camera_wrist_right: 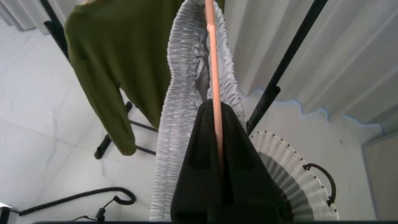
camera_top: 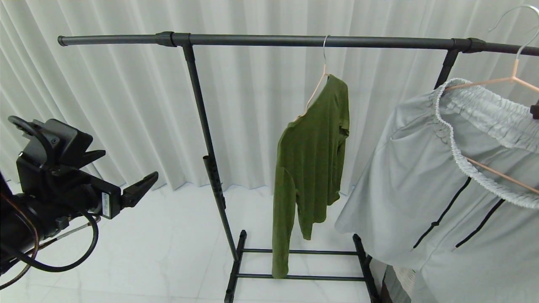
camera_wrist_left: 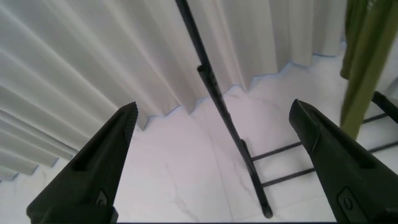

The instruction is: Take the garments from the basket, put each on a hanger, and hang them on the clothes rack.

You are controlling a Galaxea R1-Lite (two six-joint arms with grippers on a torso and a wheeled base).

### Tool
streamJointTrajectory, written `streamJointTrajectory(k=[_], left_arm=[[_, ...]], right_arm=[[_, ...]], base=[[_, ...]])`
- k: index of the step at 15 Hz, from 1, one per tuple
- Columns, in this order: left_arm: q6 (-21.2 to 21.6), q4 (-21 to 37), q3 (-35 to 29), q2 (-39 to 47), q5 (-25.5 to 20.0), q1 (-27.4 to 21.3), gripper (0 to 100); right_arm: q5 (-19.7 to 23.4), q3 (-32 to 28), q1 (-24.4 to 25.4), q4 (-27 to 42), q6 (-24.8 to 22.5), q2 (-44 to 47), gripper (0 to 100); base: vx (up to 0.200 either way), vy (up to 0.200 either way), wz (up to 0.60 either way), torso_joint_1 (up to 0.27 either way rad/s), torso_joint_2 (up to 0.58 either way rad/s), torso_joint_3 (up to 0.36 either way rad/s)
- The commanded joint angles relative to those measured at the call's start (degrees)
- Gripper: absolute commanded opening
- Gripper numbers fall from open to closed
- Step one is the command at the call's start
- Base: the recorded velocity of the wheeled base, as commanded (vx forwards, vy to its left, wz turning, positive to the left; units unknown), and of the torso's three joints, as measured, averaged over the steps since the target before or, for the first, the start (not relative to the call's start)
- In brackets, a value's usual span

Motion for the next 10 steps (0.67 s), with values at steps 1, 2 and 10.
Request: streamJointTrajectory(k=[1,2,10], left_arm=[[-0.1,0.0,-0.2,0.0,0.3,-0.3,100],[-0.1,0.0,-0.3,0.0,0.3,-0.5,100],[0.1,0.0,-0.3,0.0,0.3,-3.0,100]], right_arm=[[0.0,0.4,0.0,-0.3,0.0,0.3,0],[0.0,0.4,0.0,-0.3,-0.3,0.4,0],[0.4,0.4,-3.4,-5.1,-0.7,4.9,0]], base=[[0.0,0.0,0.0,0.0,0.0,0.0],[0.2,0.0,0.0,-0.002,0.0,0.002],[0.2,0.0,0.0,0.0,0.0,0.003]])
